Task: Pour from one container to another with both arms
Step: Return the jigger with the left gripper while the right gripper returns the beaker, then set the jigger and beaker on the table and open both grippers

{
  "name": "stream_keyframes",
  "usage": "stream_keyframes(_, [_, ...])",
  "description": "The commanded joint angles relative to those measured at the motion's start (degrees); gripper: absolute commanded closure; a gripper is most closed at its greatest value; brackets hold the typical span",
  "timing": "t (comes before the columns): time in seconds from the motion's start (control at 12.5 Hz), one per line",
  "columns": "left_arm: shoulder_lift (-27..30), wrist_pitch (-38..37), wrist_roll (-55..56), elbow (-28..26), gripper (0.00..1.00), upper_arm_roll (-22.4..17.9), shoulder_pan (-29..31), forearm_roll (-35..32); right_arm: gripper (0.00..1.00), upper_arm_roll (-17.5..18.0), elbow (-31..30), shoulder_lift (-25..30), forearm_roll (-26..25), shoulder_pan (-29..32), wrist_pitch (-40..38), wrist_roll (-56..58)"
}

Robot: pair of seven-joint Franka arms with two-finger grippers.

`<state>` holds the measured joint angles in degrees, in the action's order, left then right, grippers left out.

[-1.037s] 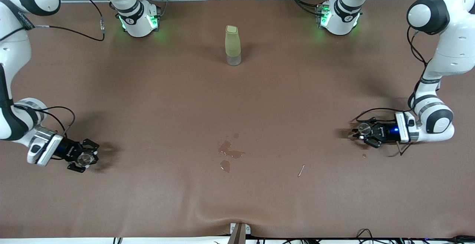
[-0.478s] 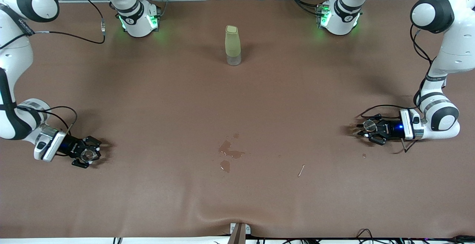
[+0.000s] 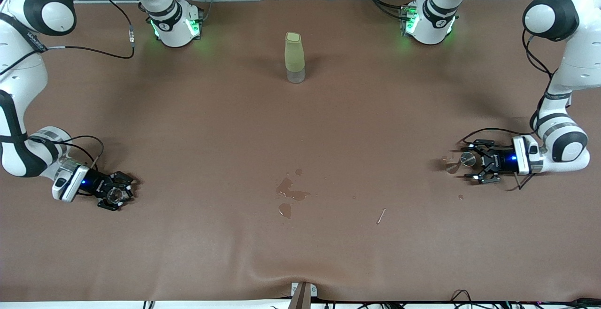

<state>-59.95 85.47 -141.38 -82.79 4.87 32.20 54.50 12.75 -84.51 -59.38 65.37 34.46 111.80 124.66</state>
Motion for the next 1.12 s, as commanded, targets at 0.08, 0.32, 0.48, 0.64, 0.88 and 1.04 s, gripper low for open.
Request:
stream_keyframes(0.08, [1.23, -1.88, 3.65, 0.25, 0.00, 0.14, 1.99, -3.16, 1.00, 1.05, 1.72, -1.62, 1.87, 0.08, -0.79, 3.03])
stream_keyframes(0.32, [1.41, -2.50, 5.93, 1.14, 0.00, 0.05, 2.69, -4.40, 0.00, 1.23, 2.16, -1.62, 2.30, 0.08, -2.36, 3.75])
stream_keyframes(0.48, [2.20, -2.94, 7.52, 1.14, 0.00, -0.47, 2.78, -5.28, 0.00, 1.23, 2.33, -0.57, 2.31, 0.35, -3.43, 3.05])
stream_keyframes(0.64, [4.12, -3.91, 12.42, 1.83, 0.00, -1.71, 2.78, -7.81, 0.00, 1.23, 2.33, -0.04, 2.31, 0.61, -5.18, 2.87])
stream_keyframes(0.88, [8.25, -4.88, 27.43, 6.23, 0.00, -1.53, 2.69, -13.53, 0.00, 1.23, 2.33, 0.14, 2.05, 1.23, -6.24, 2.87])
stream_keyframes(1.04, [9.49, -4.88, 34.13, 6.32, 0.00, -0.92, 2.60, -13.72, 0.00, 1.14, 2.25, 1.45, 1.78, 1.23, -6.51, 2.43])
